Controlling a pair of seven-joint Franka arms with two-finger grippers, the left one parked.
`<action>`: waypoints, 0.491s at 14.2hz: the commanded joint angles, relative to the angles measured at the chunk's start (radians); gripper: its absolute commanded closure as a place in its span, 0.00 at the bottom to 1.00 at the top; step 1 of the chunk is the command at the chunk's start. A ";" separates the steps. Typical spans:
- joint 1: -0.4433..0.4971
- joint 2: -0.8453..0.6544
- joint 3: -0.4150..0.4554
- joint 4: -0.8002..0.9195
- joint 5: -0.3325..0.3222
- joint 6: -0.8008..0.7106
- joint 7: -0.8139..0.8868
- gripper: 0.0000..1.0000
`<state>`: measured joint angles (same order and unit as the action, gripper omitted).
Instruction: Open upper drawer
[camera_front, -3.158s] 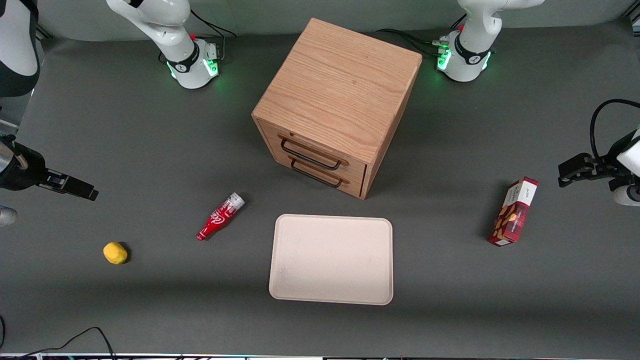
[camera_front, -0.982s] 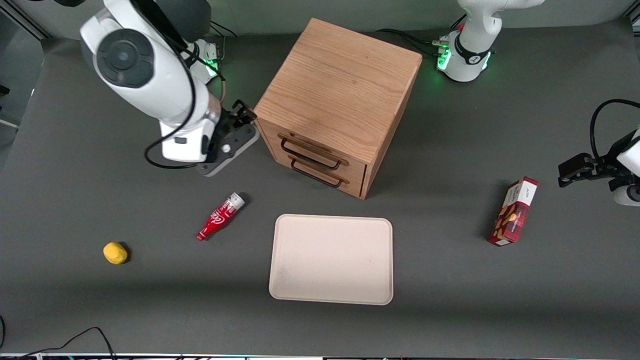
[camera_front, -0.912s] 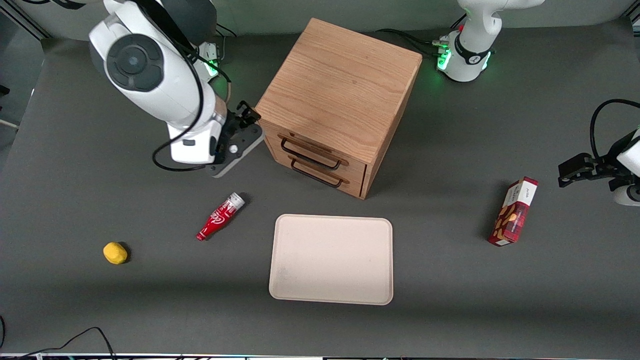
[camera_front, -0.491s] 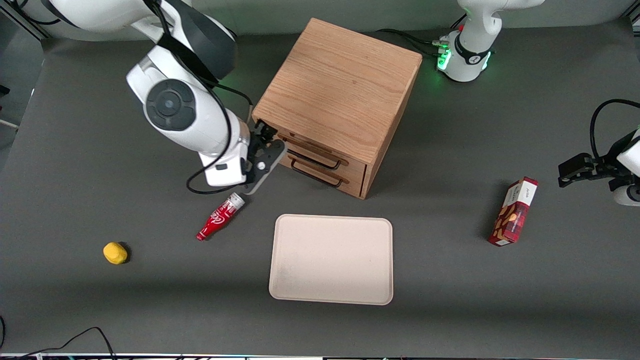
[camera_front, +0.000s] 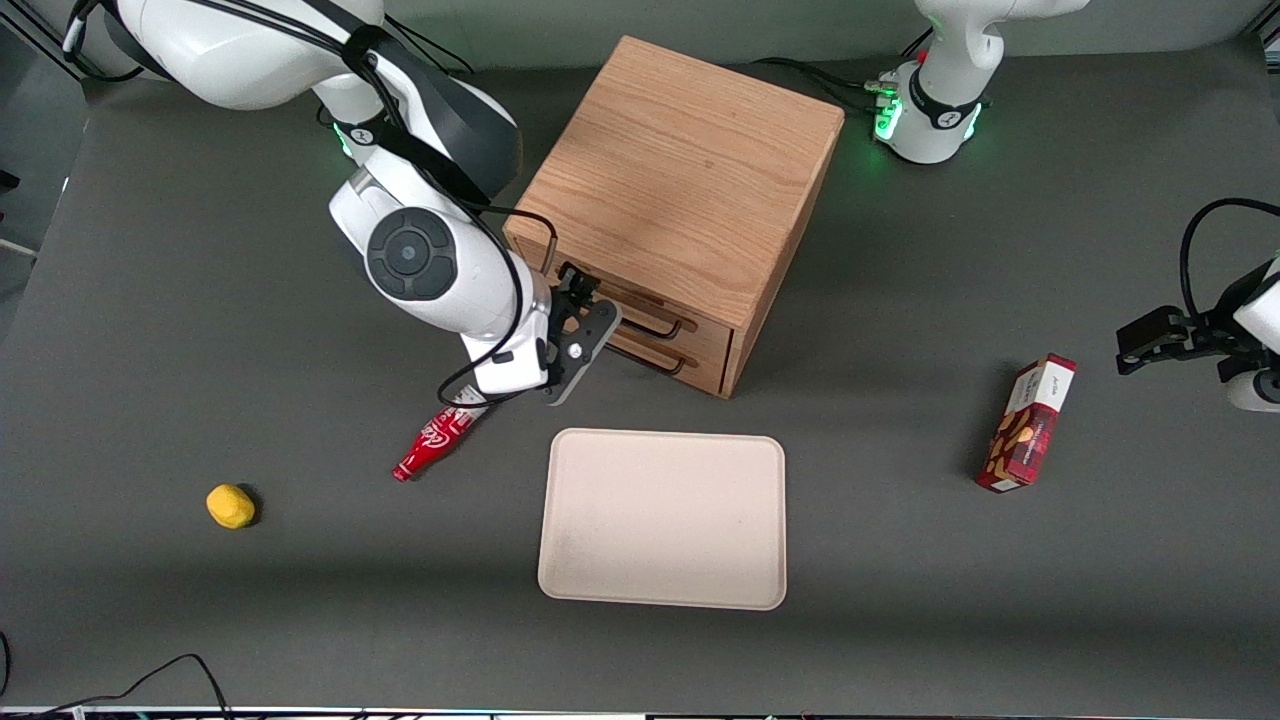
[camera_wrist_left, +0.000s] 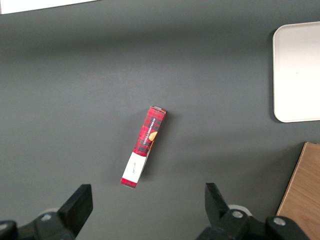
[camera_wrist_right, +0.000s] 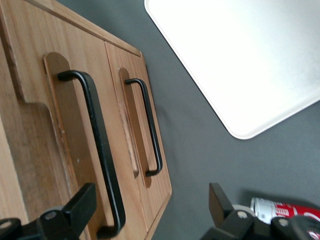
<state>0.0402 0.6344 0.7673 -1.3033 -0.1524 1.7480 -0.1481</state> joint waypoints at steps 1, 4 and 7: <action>0.041 0.018 0.004 -0.002 -0.012 0.034 -0.016 0.00; 0.044 0.027 0.006 -0.010 -0.010 0.051 -0.016 0.00; 0.043 0.028 0.006 -0.048 -0.012 0.099 -0.018 0.00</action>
<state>0.0856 0.6586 0.7667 -1.3236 -0.1532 1.8052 -0.1502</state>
